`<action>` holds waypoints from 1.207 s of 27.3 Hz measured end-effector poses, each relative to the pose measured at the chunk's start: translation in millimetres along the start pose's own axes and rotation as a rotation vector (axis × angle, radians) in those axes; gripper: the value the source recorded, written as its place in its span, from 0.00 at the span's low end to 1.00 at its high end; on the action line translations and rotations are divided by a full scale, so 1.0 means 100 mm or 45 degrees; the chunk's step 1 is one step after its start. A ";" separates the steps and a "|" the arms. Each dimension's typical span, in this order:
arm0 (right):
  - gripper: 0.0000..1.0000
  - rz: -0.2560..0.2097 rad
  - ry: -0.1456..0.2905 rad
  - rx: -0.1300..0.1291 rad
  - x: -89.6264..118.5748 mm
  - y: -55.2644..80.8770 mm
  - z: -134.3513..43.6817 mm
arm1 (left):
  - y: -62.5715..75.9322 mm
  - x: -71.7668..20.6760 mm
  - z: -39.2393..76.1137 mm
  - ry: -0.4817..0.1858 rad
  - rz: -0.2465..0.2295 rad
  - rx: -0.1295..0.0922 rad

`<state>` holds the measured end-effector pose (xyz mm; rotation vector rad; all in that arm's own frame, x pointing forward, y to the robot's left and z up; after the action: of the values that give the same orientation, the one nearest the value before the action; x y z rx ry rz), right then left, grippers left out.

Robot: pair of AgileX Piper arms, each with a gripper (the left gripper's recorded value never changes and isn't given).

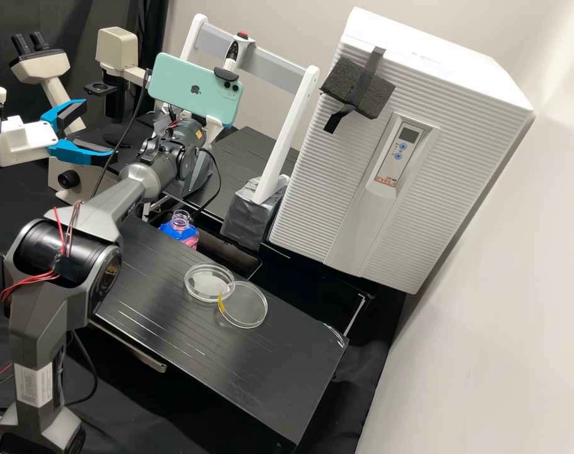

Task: Use the pipette

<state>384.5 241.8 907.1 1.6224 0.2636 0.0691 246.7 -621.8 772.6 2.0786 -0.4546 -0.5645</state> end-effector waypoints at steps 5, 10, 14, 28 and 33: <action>1.00 0.011 -0.007 -0.015 0.00 0.01 0.00 | 0.00 0.000 0.00 -0.001 0.000 0.000; 1.00 0.023 -0.019 -0.014 0.00 0.02 0.01 | 0.00 0.000 0.00 -0.001 0.000 0.000; 1.00 0.025 -0.022 -0.037 0.00 0.02 0.02 | 0.00 0.000 0.01 -0.003 0.000 -0.001; 1.00 0.039 -0.031 -0.069 -0.15 -0.07 0.13 | -0.01 -0.002 0.04 0.043 0.004 0.005; 1.00 0.148 0.065 -0.080 -0.58 -0.06 0.12 | -0.05 -0.040 0.08 0.079 0.004 0.040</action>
<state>329.4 218.3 907.2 1.5738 0.2038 0.2058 239.4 -622.7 765.5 2.1187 -0.4326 -0.4925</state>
